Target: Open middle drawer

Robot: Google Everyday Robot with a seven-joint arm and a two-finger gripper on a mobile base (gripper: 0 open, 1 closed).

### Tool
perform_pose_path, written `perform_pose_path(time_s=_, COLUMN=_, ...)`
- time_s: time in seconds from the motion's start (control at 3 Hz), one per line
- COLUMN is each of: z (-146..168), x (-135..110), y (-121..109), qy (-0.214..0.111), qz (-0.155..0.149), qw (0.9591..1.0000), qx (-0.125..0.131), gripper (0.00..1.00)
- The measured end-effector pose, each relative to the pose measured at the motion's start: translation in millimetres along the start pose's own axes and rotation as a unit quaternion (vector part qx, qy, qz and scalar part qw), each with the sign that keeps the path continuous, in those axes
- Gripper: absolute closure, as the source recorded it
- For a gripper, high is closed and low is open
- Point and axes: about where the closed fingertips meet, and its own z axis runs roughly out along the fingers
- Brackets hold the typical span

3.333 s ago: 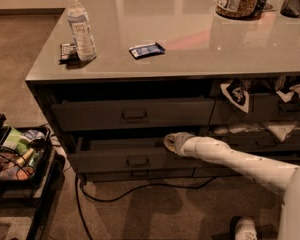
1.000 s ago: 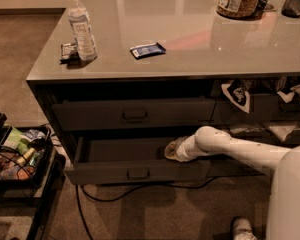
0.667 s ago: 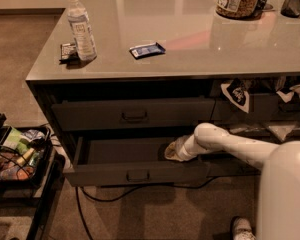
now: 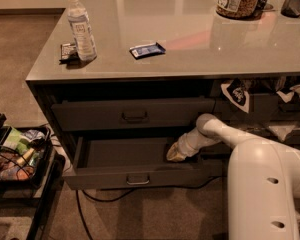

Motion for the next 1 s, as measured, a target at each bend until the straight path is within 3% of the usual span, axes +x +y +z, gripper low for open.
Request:
perform_pose_path(time_s=0.33, z=-11.1, x=1.9, y=32.6, qy=-0.006, qz=0.012, qw=0.9970, qx=-0.076, gripper=1.00)
perform_pose_path(time_s=1.0, z=-7.9, x=-0.2, y=34.2, qy=-0.005, qz=0.008, qw=0.9975, qx=-0.070, gripper=1.00)
